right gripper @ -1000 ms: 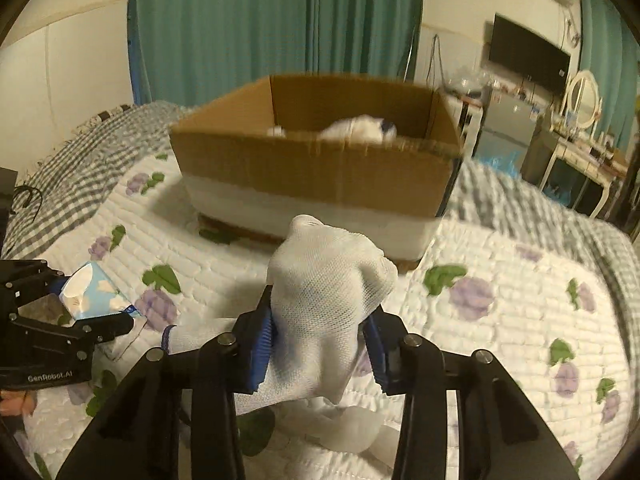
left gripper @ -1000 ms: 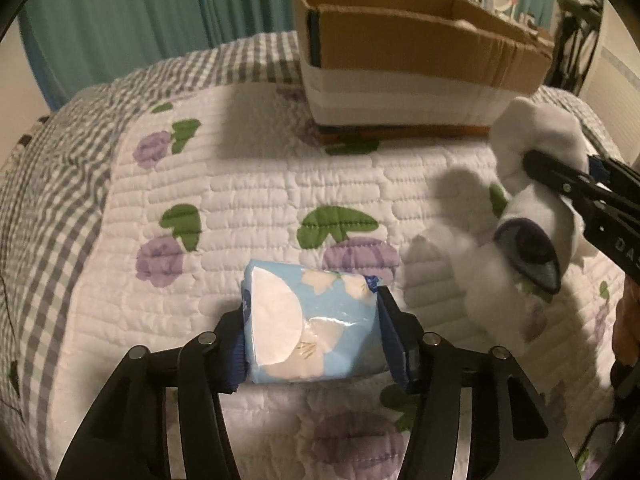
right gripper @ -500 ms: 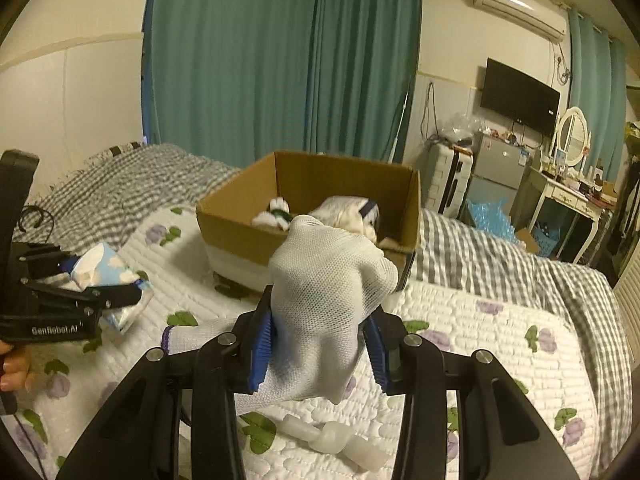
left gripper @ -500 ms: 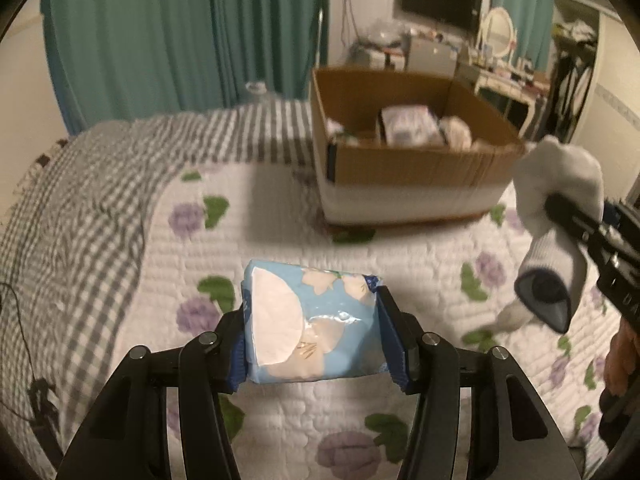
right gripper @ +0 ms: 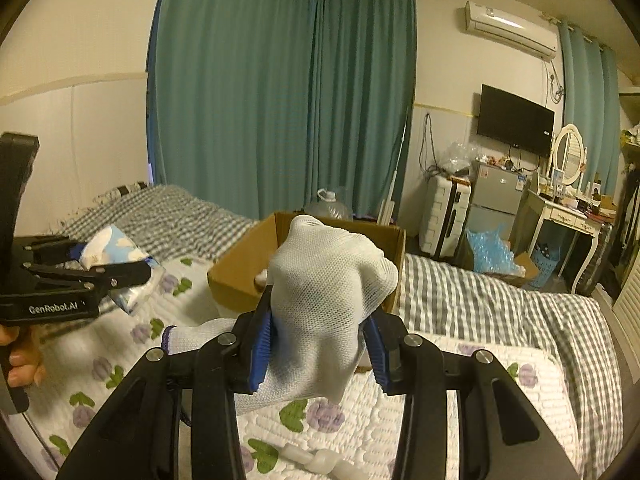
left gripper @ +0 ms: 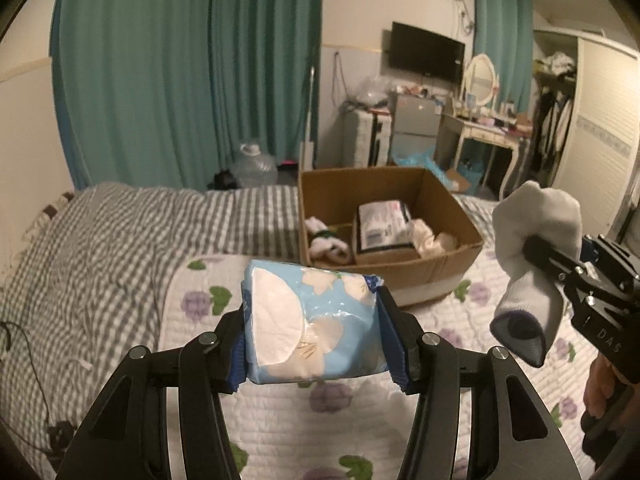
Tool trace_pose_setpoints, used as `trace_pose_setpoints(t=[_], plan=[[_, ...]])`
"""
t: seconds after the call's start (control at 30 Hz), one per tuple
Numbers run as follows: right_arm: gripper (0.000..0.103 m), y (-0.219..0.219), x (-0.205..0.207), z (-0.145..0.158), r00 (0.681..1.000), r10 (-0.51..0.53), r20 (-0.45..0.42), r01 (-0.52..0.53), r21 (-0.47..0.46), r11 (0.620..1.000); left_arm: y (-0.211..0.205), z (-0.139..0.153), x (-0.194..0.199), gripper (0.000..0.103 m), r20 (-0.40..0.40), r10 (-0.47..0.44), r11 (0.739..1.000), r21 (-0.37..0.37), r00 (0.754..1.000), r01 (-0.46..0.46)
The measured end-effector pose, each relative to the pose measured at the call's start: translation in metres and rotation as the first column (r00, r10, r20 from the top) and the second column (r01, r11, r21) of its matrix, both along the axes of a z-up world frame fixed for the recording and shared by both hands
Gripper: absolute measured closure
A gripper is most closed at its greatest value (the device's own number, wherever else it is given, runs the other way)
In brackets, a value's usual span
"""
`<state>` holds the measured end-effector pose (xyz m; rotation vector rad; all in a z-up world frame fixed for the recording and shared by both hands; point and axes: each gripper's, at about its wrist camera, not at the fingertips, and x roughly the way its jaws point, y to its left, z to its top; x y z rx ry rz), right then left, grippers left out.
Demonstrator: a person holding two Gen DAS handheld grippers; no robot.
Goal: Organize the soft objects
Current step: 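Lift the tissue pack and white sock and carry both over the box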
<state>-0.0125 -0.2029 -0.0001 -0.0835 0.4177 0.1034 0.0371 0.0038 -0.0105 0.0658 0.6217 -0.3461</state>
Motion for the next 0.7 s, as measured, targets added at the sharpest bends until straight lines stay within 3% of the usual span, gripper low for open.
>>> trace_pose_setpoints(t=[0.27, 0.7], plan=[[0.062, 0.000, 0.010, 0.015, 0.999, -0.033, 0.034, 0.035, -0.044, 0.998, 0.001, 0.011, 0.013, 0.050, 0.007, 0.007, 0.999, -0.031, 1.000, -0.007], [0.059, -0.008, 0.051, 0.023, 0.998, -0.026, 0.050, 0.026, -0.006, 1.000, -0.005, 0.032, 0.045, 0.050, 0.039, 0.015, 0.996, -0.091, 0.999, -0.011]])
